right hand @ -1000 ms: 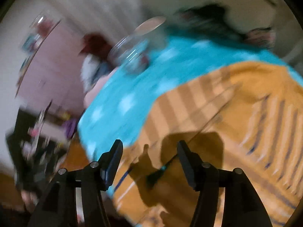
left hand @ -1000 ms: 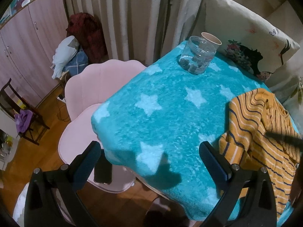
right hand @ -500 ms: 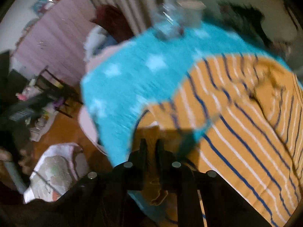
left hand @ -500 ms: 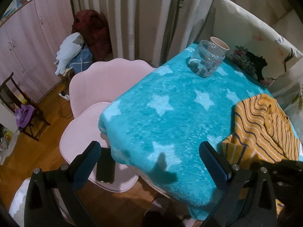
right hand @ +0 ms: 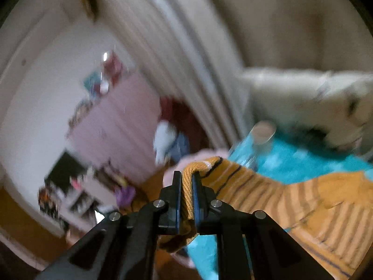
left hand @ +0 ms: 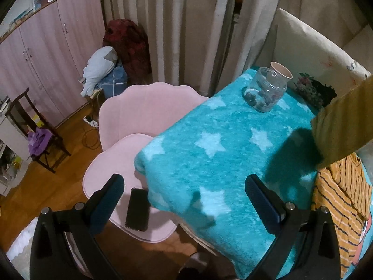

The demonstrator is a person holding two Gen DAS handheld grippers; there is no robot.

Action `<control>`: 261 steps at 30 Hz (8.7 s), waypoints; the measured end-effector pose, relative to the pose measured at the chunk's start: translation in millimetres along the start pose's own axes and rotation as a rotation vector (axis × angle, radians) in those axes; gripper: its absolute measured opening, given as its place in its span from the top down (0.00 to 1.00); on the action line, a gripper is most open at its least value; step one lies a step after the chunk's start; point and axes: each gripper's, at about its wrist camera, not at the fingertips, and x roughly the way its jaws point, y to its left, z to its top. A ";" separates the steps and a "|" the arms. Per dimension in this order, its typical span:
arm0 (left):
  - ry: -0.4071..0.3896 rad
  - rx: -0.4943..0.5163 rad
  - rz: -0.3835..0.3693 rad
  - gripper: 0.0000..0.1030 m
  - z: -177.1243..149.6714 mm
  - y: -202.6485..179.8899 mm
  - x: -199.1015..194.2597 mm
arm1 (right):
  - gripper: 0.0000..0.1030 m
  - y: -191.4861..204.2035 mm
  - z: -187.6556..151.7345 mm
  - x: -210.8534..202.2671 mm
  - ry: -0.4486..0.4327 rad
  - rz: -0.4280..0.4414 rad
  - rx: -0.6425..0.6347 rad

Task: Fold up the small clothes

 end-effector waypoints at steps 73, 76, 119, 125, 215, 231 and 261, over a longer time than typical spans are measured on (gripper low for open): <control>0.401 0.158 -0.433 0.89 -223.7 -175.2 -8.2 | 0.24 -241.3 -330.5 -245.0 0.210 -0.363 0.625; 0.395 0.132 -0.403 0.90 -223.7 -162.4 -14.6 | 0.24 -228.3 -351.1 -258.4 0.243 -0.307 0.625; 0.179 0.307 -0.496 0.90 15.3 -364.3 53.9 | 0.92 -307.1 -155.5 -192.8 -0.009 -0.148 0.553; 0.237 0.428 -0.443 0.87 35.8 -433.7 126.9 | 0.90 -400.3 -130.4 -145.3 0.025 -0.346 0.651; -0.228 0.468 -0.329 0.00 -114.0 -323.2 -164.3 | 0.32 -135.2 -179.8 -269.5 0.066 -1.127 0.127; -0.198 0.515 -0.316 0.00 -131.6 -341.7 -169.9 | 0.29 -129.1 -181.2 -284.1 0.086 -1.170 0.096; -0.128 0.537 -0.310 0.00 -141.9 -357.2 -157.1 | 0.26 -145.5 -189.9 -284.4 0.132 -1.125 0.142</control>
